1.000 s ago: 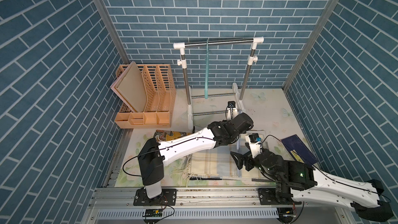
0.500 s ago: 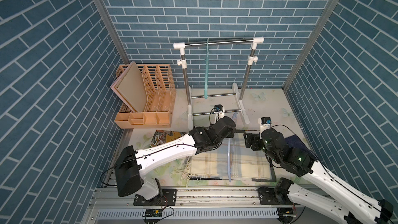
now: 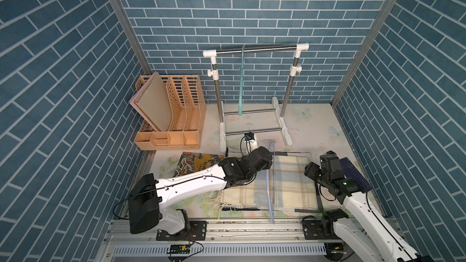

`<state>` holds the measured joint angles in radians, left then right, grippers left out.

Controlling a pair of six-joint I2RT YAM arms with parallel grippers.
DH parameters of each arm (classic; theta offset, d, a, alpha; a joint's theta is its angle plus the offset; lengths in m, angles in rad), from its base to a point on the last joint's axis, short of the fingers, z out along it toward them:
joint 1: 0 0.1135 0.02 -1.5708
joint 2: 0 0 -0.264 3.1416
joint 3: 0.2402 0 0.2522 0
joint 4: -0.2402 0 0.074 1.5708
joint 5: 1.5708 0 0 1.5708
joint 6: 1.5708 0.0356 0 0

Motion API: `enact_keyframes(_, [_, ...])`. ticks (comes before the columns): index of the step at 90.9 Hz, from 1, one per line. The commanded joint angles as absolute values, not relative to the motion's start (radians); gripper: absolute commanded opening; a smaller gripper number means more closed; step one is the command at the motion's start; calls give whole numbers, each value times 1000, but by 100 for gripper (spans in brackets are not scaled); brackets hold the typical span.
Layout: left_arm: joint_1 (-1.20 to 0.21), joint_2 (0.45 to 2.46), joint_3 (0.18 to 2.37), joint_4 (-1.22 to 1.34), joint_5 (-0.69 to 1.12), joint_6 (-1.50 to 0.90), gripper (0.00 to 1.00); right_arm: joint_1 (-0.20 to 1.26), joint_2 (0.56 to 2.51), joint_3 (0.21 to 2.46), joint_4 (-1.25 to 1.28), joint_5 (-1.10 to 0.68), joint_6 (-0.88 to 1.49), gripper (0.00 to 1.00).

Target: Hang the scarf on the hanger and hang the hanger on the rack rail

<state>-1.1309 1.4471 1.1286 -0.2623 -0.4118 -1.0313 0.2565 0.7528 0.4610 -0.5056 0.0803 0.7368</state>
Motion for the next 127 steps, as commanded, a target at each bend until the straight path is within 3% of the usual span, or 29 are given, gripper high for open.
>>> enact_keyframes(1, [-1132,1432,1113,-229,-449,-1054,0,245,799,457,-474,89,756,62])
enact_keyframes(22, [-1134,1425,1073,-210,-440,-1052,0,243,896,459,-439,118,720,50])
enact_keyframes(60, [-1158,1419,1044,-191,-441,-1035,0,238,993,441,-391,211,702,48])
enact_keyframes(75, [-1160,1419,1049,-195,-445,-1030,0,238,1024,429,-363,183,686,36])
enact_keyframes(92, [-1161,1423,1046,-193,-448,-1033,0,238,1036,428,-359,160,680,31])
enact_keyframes(108, [-1162,1425,1042,-191,-445,-1033,0,236,1033,429,-360,152,678,12])
enact_keyframes(127, [-1163,1421,1040,-195,-450,-1032,0,238,1023,433,-364,151,677,2])
